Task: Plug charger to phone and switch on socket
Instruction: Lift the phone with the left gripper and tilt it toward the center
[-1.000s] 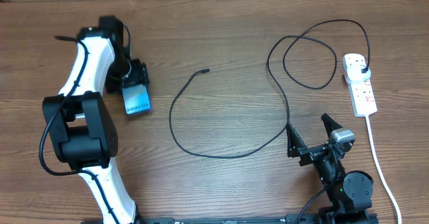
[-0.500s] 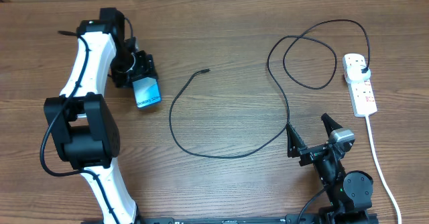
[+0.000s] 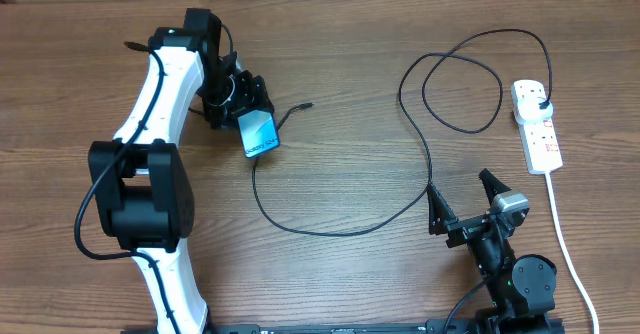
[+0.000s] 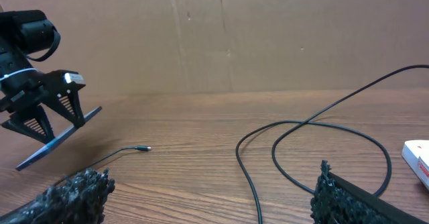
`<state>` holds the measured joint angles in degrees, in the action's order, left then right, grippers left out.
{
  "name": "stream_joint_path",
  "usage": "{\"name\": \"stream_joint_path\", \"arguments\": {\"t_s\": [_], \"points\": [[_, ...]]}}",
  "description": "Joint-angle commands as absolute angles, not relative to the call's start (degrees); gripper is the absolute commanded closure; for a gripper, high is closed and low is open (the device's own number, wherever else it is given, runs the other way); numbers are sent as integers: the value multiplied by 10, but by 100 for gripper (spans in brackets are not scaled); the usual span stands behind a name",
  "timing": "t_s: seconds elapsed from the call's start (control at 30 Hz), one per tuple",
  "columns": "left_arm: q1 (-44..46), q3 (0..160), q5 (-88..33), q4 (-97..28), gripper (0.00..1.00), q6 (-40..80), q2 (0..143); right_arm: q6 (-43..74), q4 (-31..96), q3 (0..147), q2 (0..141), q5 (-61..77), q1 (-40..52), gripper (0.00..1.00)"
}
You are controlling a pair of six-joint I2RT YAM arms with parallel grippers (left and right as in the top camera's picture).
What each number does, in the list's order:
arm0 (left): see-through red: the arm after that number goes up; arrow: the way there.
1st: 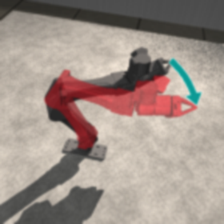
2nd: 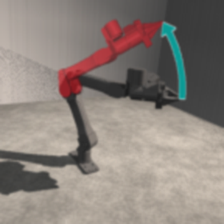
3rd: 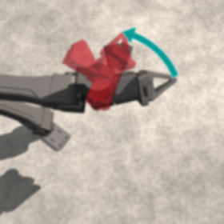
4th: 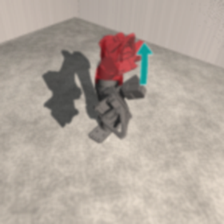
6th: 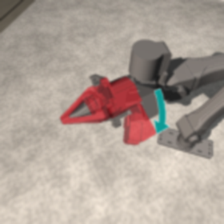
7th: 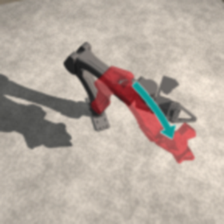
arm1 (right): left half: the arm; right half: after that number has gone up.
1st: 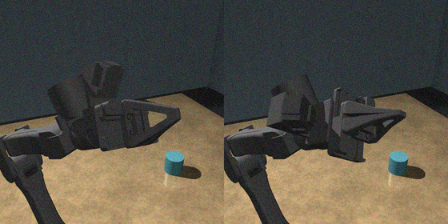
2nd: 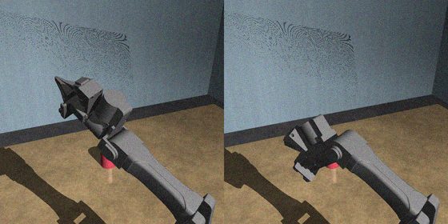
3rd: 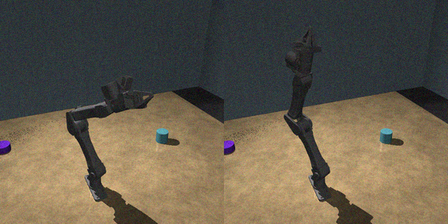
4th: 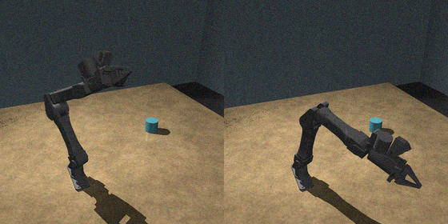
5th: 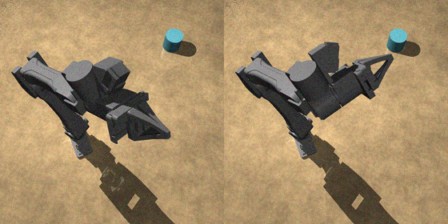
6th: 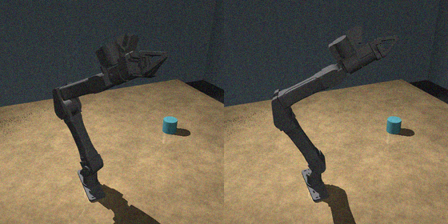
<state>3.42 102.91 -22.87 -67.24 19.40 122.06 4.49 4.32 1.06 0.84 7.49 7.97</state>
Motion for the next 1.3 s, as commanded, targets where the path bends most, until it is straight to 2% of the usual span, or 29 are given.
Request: {"name": "stream_joint_path", "arguments": {"t_s": [0.0, 0.03, 0.1, 0.33, 0.53, 0.77, 1.27], "points": [[35, 1049, -286, -674, 45, 232, 1215, 44, 41, 5, 4, 74, 77, 0], [35, 1049, -291, -676, 50, 235, 1215, 44, 41, 5, 4, 74, 77, 0], [35, 1049, -300, -681, 51, 247, 1215, 44, 41, 5, 4, 74, 77, 0], [34, 1049, -312, -694, 48, 305, 1215, 44, 41, 5, 4, 74, 77, 0], [34, 1049, -393, -694, 50, 305, 1215, 44, 41, 5, 4, 74, 77, 0], [34, 1049, -512, -694, 58, 348, 1215, 44, 41, 5, 4, 74, 77, 0], [34, 1049, -640, -705, 60, 415, 1215, 44, 41, 5, 4, 74, 77, 0]]}}
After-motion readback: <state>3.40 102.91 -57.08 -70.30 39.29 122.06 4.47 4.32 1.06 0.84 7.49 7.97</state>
